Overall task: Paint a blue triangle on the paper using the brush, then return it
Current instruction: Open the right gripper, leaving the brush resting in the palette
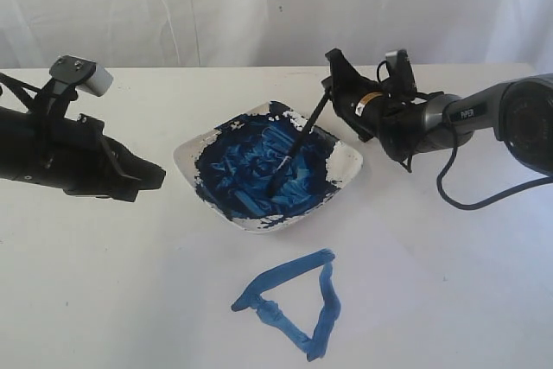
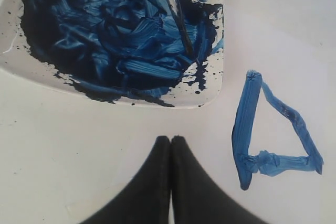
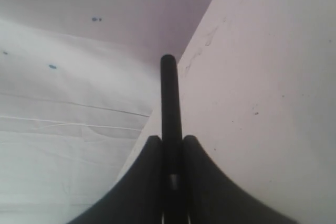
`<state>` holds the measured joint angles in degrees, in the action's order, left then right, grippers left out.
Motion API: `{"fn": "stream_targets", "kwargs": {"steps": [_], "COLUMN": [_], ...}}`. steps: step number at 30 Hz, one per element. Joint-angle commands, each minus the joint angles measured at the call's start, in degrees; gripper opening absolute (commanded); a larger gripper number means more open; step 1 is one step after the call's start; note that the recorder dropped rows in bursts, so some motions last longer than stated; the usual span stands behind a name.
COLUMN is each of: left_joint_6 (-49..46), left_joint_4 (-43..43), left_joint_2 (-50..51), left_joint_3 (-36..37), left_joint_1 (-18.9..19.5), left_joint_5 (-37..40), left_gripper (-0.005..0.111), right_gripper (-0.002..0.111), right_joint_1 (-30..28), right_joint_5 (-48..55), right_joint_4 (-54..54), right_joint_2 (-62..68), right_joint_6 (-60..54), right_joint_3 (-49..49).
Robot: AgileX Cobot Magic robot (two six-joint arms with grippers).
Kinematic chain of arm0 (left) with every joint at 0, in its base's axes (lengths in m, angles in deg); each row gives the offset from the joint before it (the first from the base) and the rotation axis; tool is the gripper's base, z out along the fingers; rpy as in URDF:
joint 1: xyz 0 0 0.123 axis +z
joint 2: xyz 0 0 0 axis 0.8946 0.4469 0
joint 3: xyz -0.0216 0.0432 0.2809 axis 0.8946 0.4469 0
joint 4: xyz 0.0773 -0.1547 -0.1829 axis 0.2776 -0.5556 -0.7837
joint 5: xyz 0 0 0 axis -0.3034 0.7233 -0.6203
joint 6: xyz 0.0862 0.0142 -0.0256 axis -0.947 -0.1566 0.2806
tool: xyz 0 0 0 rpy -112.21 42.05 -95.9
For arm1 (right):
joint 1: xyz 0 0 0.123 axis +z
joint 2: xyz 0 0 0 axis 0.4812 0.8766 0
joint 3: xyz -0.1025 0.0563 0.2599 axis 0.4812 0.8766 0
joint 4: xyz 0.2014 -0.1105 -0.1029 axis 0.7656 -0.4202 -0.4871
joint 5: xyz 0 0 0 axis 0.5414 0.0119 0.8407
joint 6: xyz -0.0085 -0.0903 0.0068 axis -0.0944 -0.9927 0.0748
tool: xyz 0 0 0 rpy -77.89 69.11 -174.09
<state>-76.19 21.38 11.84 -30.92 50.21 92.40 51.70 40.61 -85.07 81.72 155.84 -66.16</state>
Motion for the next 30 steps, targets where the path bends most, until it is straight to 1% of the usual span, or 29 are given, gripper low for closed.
{"fn": "stream_targets", "kwargs": {"steps": [1,5,7,9,14,30], "left_joint_6": [0.00,0.00,0.00,0.00,0.00,0.00], "left_joint_4": [-1.13,-1.13,-1.13,-1.13,-1.13,-1.13], "left_joint_2": [-0.54,-0.54,-0.54,-0.54,-0.54,-0.54], "left_joint_3": [0.28,0.28,0.28,0.28,0.28,0.28], "left_joint_1": [-0.05,-0.05,-0.05,-0.05,-0.05,-0.05], "left_joint_5": [0.83,0.93,0.93,0.93,1.05,1.05], "left_gripper": [0.000,0.000,0.000,0.000,0.000,0.000], "right_gripper": [0.000,0.000,0.000,0.000,0.000,0.000], "right_joint_1": [-0.22,-0.91,-1.62,-1.75,-1.75,-1.75], "right_joint_5": [2.88,3.73,4.36,4.36,4.36,6.31], "right_joint_4": [-0.41,-0.39,-0.51,-2.29,-2.30,-4.61], "right_joint_2": [-0.29,-0.92,-1.71,-2.36,-2.46,-2.34], "right_joint_6": [-1.87,-3.32,-6.37,-6.64,-8.53,-8.77], "right_joint_3": [0.43,0.43,0.43,0.43,0.43,0.43]}}
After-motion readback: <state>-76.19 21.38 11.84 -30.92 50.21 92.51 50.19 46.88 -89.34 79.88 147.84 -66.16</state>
